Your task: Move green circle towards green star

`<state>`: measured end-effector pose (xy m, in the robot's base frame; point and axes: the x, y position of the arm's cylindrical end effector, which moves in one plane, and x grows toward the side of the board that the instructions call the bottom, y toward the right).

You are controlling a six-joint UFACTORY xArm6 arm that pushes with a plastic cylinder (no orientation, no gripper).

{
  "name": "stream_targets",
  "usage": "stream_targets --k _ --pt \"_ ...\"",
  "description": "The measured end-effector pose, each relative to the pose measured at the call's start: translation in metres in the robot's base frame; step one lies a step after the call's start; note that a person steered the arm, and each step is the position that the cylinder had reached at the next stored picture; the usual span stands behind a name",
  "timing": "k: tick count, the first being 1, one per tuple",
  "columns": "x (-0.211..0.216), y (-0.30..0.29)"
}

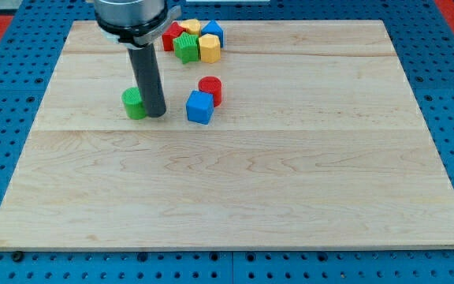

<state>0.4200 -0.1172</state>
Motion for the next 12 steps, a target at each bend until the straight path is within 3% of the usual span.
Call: stream_targets --k 1,7,10,12 --pt "0.007 -0.033" --pt "-0.090 -0.104" --pt "-0.076 -0.042" --pt "-0.108 -0.041"
